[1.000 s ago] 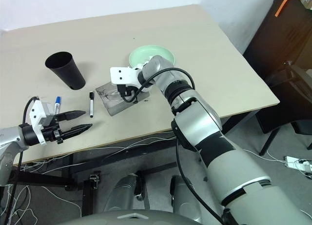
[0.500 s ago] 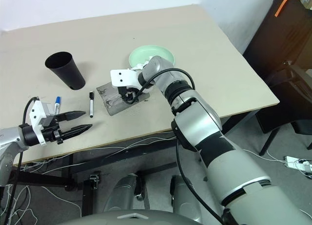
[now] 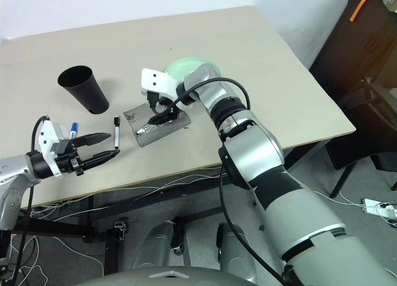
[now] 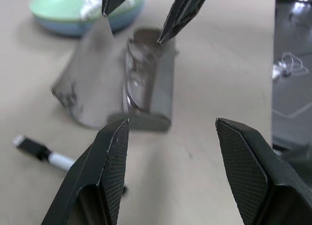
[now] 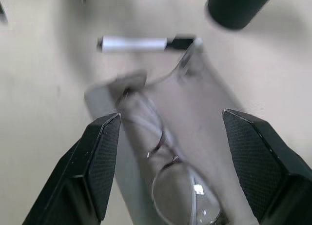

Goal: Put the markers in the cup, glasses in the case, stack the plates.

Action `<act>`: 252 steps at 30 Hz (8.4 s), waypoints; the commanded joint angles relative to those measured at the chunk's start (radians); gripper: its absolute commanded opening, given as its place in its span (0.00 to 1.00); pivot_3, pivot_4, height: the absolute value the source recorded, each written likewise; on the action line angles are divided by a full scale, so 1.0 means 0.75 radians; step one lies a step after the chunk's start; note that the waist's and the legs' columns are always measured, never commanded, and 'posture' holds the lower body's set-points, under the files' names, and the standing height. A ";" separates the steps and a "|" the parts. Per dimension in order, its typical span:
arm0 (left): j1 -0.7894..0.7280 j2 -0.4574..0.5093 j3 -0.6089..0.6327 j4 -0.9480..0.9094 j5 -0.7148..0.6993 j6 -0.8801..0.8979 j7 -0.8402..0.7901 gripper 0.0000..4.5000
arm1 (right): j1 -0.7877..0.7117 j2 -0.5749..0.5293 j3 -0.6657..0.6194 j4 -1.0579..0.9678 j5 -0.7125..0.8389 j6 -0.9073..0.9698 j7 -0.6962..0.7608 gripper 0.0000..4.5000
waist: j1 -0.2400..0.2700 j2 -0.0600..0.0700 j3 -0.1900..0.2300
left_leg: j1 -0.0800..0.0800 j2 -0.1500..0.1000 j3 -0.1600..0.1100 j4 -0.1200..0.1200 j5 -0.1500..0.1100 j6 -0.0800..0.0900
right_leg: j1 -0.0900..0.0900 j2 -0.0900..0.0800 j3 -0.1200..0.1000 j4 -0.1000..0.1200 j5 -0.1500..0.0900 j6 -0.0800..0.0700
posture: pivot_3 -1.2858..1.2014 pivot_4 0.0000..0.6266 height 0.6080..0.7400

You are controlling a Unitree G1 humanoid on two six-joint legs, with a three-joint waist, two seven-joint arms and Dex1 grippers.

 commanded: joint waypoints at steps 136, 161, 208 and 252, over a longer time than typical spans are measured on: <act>-0.110 0.067 0.152 -0.130 0.137 0.921 0.881 1.00 | 0.604 -0.412 -0.048 -0.933 0.487 0.601 -0.076 0.99 | 0.036 -0.002 0.000 | -0.005 0.019 0.033 -0.008 0.003 0.008 | -0.015 -0.006 0.002 -0.025 0.020 -0.006 | 0.52 0.24 0.90; -0.476 0.072 -0.076 0.195 0.231 1.365 1.022 0.49 | 0.689 -0.428 -0.047 -0.950 0.425 0.517 -0.196 1.00 | 0.028 -0.002 0.000 | 0.000 0.020 0.032 -0.004 0.004 0.008 | -0.008 -0.003 0.001 -0.021 0.027 -0.005 | 0.52 0.24 0.90; -1.089 -0.004 -0.026 0.604 0.473 -0.173 1.038 0.06 | 0.769 -0.426 -0.159 -1.162 0.643 0.529 -0.185 1.00 | 0.045 -0.008 0.002 | -0.004 0.022 0.041 -0.002 0.006 0.006 | -0.010 0.003 0.002 -0.025 0.033 -0.004 | 0.52 0.24 0.90; -1.121 -0.217 0.041 1.301 0.329 -0.728 0.793 0.06 | 0.836 -0.571 -0.262 -1.544 0.925 0.764 -0.196 1.00 | 0.038 -0.009 0.002 | -0.004 0.024 0.037 0.013 0.005 0.010 | -0.004 0.007 0.001 -0.022 0.035 0.000 | 0.52 0.24 0.90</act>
